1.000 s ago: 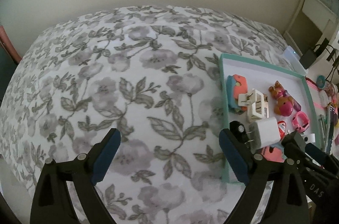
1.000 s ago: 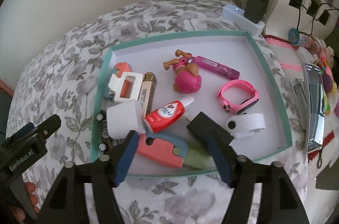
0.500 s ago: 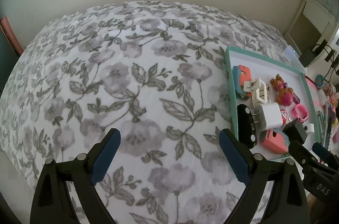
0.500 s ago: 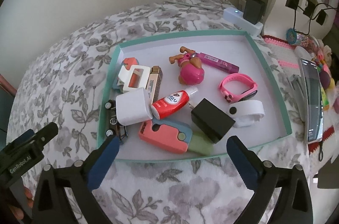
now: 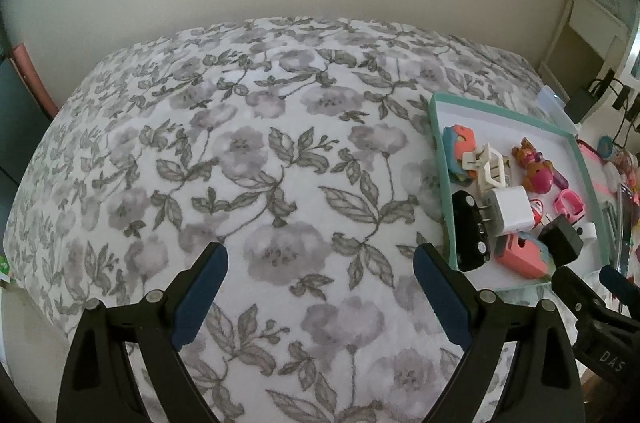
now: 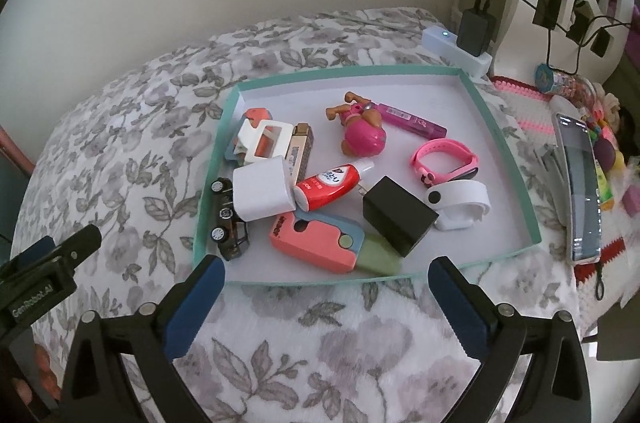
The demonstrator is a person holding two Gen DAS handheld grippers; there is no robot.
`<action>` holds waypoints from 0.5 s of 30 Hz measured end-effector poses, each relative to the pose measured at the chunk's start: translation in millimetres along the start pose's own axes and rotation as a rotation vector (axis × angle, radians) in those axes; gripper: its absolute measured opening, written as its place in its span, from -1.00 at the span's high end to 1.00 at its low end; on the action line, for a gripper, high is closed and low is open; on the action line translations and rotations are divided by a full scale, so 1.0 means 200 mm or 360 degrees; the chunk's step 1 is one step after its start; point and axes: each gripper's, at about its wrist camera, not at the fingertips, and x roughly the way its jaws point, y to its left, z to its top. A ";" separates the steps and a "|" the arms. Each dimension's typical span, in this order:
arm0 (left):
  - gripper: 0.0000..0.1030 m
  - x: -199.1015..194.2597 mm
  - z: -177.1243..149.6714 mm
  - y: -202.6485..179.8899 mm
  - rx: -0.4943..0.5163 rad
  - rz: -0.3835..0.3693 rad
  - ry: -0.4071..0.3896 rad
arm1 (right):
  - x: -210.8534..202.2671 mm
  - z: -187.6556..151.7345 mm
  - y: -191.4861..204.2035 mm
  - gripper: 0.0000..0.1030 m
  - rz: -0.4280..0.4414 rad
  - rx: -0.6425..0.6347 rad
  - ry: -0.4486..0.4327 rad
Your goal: Organize rigid objects
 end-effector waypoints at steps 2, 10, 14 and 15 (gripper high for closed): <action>-0.83 -0.01 0.00 -0.01 0.0013 0.0012 0.0004 | -0.01 -0.01 0.00 -1.00 -0.0002 -0.0007 -0.0010; -0.83 -0.04 -0.02 -0.02 0.0045 0.0074 -0.0023 | -0.04 -0.02 0.01 -1.00 -0.0003 -0.0014 -0.0041; -0.83 -0.04 -0.03 -0.02 0.0039 0.0091 -0.0006 | -0.06 -0.02 0.00 -1.00 0.0000 -0.0008 -0.0057; -0.83 -0.03 -0.03 -0.01 0.0035 0.0084 -0.0002 | -0.06 -0.02 0.00 -1.00 0.0002 -0.0008 -0.0058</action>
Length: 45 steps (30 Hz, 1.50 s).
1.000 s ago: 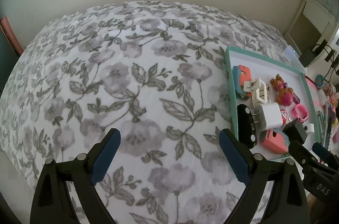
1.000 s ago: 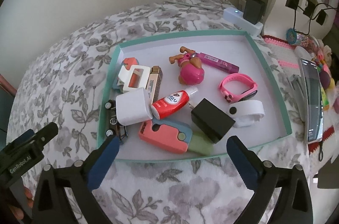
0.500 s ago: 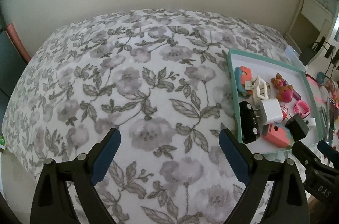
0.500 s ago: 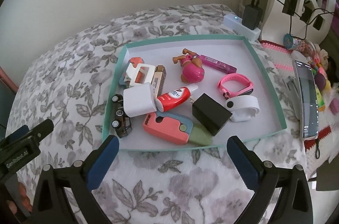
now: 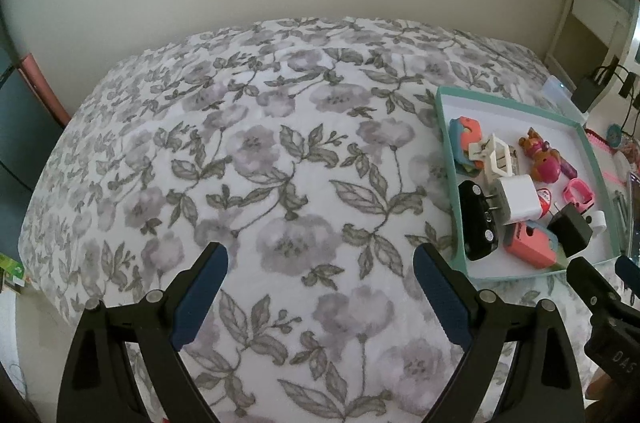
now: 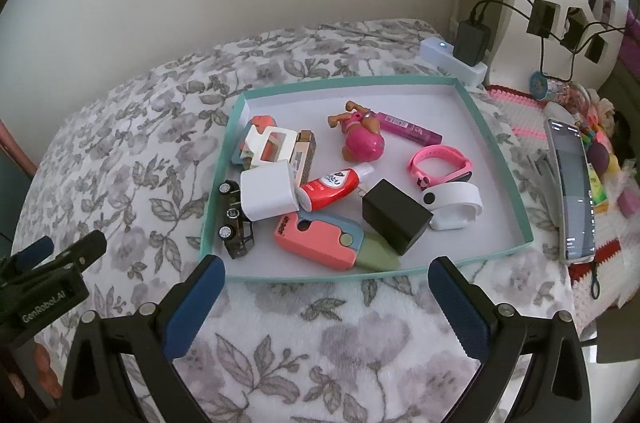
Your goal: Organize rigid objects
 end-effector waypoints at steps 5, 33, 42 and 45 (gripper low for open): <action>-0.83 0.00 0.00 0.00 0.0001 0.0012 0.0008 | -0.01 0.00 0.00 -1.00 0.0004 -0.0003 -0.0015; -0.83 0.01 0.00 0.02 -0.0024 -0.0050 0.0014 | -0.01 0.01 0.00 -1.00 0.0009 -0.0005 -0.0034; -0.83 0.01 0.00 0.02 -0.0026 -0.0040 0.0022 | -0.01 0.01 0.00 -1.00 0.0005 -0.0020 -0.0031; -0.83 0.02 0.00 0.02 -0.0024 -0.0029 0.0026 | 0.00 0.01 0.01 -1.00 0.0004 -0.0019 -0.0030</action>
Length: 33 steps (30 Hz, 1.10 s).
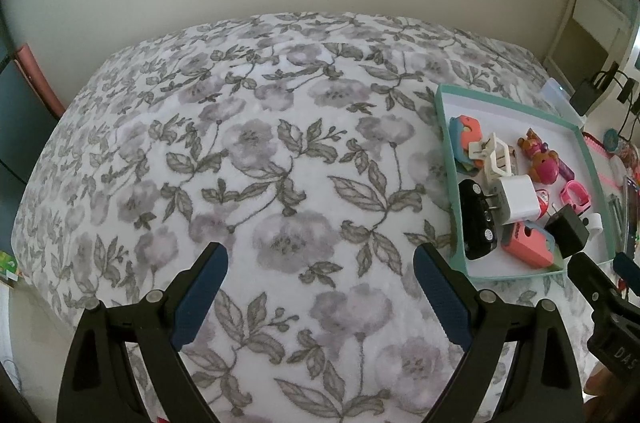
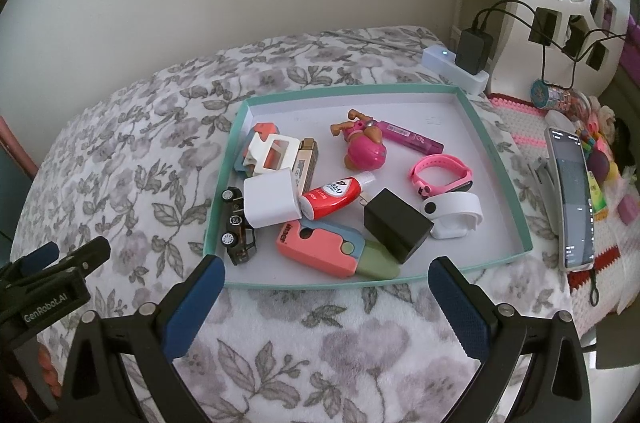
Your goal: Organize rigid objects
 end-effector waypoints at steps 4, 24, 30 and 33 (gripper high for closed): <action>-0.83 0.00 0.00 0.00 -0.0003 0.0019 0.0010 | 0.00 0.00 0.00 -1.00 -0.0001 -0.0001 -0.0001; -0.83 -0.01 0.01 0.00 -0.0015 0.0073 -0.0003 | 0.00 0.00 0.01 -1.00 -0.0006 0.0001 0.0000; -0.83 0.00 0.00 -0.01 -0.0014 0.0098 0.0016 | 0.01 0.00 0.00 -1.00 -0.0006 -0.0009 0.0004; -0.83 0.01 0.00 0.00 -0.0015 0.0120 0.0032 | 0.01 0.00 0.00 -1.00 -0.0008 -0.0013 0.0006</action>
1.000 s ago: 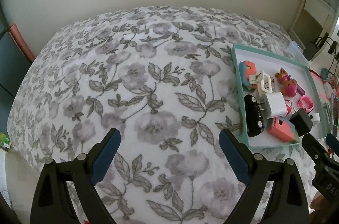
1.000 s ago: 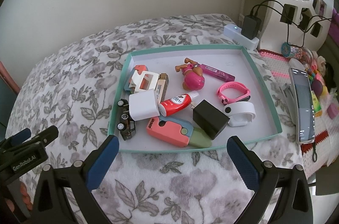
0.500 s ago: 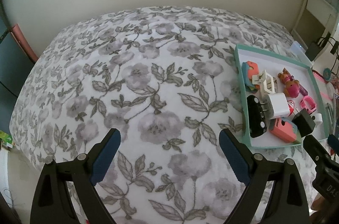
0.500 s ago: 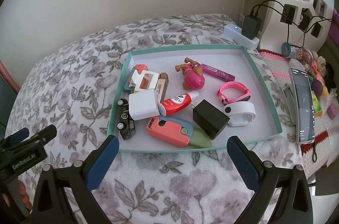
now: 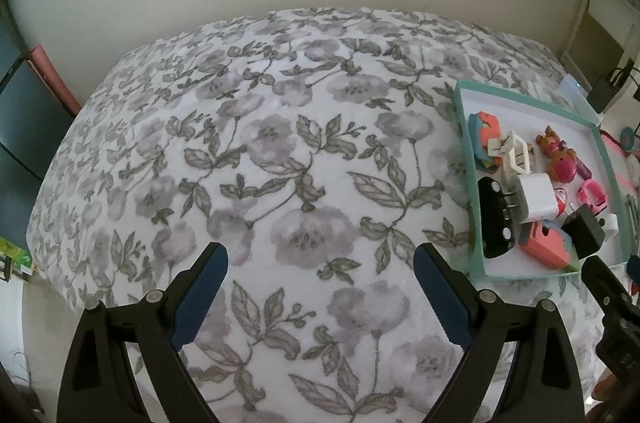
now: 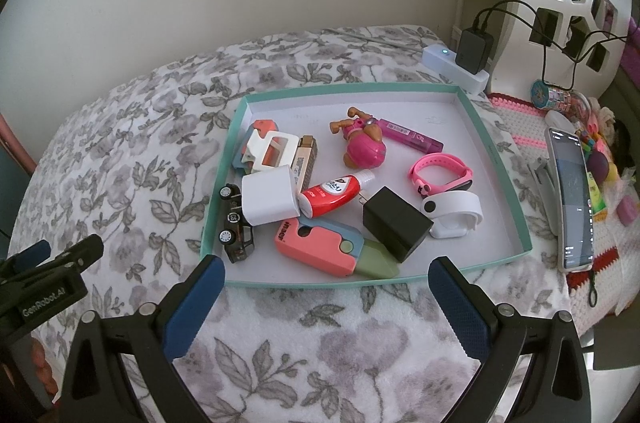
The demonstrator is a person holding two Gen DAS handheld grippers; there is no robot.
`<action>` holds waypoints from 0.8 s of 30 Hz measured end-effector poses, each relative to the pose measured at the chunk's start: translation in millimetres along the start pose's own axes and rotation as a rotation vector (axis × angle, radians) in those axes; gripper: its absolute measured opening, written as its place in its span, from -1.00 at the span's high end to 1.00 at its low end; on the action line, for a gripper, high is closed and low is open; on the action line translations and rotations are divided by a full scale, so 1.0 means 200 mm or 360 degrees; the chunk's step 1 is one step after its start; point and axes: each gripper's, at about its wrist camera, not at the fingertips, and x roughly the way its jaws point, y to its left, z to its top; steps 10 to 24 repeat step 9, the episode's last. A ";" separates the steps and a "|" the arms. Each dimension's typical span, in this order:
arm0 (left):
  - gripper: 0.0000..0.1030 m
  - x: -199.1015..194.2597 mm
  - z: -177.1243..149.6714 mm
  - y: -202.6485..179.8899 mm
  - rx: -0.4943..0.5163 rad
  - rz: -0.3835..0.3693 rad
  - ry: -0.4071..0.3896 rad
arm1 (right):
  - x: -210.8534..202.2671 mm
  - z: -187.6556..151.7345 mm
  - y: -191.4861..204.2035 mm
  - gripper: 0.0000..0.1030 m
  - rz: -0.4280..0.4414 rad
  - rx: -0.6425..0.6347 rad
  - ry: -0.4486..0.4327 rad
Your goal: Organize rigid objects
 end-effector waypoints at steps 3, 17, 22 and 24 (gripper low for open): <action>-0.83 0.00 0.00 0.00 0.0001 -0.0003 0.0002 | 0.00 0.00 0.00 -1.00 0.0002 -0.0001 0.0000; -0.83 0.00 -0.01 0.01 -0.0001 -0.0012 0.0004 | 0.00 0.00 0.00 -1.00 0.0000 0.0001 0.0001; -0.83 0.00 -0.01 0.01 -0.0001 -0.0012 0.0004 | 0.00 0.00 0.00 -1.00 0.0000 0.0001 0.0001; -0.83 0.00 -0.01 0.01 -0.0001 -0.0012 0.0004 | 0.00 0.00 0.00 -1.00 0.0000 0.0001 0.0001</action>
